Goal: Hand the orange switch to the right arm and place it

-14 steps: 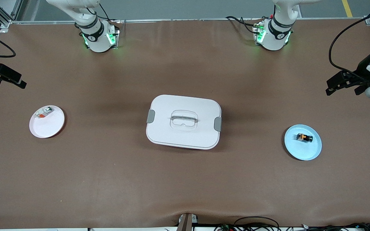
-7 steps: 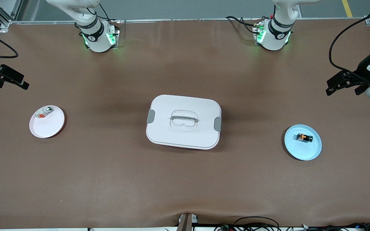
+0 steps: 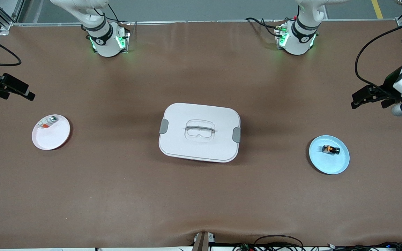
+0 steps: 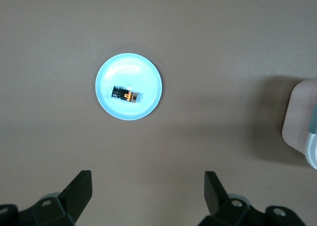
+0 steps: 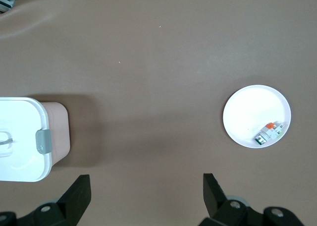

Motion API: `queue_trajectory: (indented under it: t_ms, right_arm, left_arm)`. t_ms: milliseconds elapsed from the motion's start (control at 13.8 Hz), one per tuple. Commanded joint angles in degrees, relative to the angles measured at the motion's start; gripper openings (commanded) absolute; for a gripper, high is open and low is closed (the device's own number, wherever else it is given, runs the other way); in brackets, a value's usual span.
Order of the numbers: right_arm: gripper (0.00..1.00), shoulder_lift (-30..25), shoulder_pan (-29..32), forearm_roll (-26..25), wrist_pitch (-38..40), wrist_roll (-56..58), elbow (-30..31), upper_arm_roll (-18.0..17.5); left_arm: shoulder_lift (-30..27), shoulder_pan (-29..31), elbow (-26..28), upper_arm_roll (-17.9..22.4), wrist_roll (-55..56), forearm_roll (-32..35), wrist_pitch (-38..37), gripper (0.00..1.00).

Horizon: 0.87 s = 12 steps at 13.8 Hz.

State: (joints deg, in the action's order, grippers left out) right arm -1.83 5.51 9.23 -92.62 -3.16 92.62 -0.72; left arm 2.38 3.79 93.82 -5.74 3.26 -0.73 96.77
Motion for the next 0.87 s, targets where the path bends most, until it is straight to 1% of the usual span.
queue_trajectory:
  t_ms: [0, 434, 578, 795]
  right_arm:
    - [1.00, 0.0, 1.1, 1.4, -0.8, 0.3, 0.0, -0.5]
    - [1.00, -0.3, 1.3, 1.5, -0.8, 0.1, -0.1, -0.5]
    - [1.00, -0.2, 0.2, 1.5, -1.2, -0.5, 0.0, -0.9]
    - [1.00, 0.8, -1.6, 1.5, -3.4, -0.5, 0.2, -0.8]
  left_arm:
    - [2.9, 0.6, -1.4, -0.2, -0.6, 0.6, -0.4, 1.00]
    - [6.8, 2.0, 0.1, -0.1, -1.7, 1.3, 4.3, 1.00]
    - [7.4, 2.1, 2.9, -0.1, -2.1, 3.6, 8.1, 1.00]
    - [7.5, 2.4, 8.9, -0.1, -2.5, 4.0, 16.1, 1.00]
